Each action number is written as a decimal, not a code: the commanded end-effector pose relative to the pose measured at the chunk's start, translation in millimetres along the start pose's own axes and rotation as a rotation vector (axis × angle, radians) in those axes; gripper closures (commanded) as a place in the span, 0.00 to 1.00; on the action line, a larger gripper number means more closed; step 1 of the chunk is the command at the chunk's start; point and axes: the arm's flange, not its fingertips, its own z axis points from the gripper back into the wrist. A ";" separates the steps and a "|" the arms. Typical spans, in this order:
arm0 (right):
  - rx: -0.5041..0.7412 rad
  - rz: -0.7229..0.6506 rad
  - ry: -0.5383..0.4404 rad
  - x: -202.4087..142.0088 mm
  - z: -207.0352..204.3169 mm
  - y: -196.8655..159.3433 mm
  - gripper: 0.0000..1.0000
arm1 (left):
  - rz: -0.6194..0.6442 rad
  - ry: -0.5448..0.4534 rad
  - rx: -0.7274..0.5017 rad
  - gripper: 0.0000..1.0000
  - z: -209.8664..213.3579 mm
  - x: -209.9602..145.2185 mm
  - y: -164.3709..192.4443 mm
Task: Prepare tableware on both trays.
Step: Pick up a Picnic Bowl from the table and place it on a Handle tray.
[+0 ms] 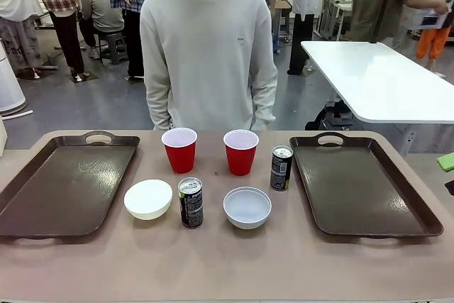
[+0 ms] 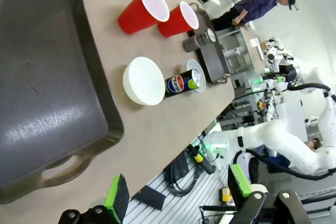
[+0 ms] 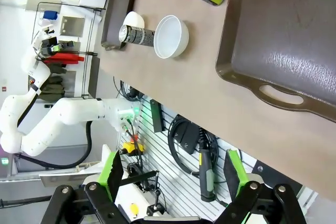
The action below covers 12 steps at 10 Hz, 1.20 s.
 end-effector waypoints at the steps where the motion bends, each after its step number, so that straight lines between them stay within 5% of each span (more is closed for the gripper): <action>1: 0.026 0.021 -0.005 1.9 0.6 -1.5 0.00 | 0.001 -0.006 -0.014 0.00 1.1 0.7 -0.6; 6: 0.026 0.021 -0.005 1.9 0.6 -1.5 0.00 | 0.000 0.001 0.000 0.00 -0.3 0.1 -0.2; 9: 0.026 0.021 -0.005 1.9 0.6 -1.5 0.00 | -0.040 0.071 0.380 0.00 -25.9 39.7 -83.1; 12: 0.026 0.021 -0.005 1.9 0.6 -1.5 0.00 | -0.063 0.214 0.596 0.00 -71.6 96.2 -135.0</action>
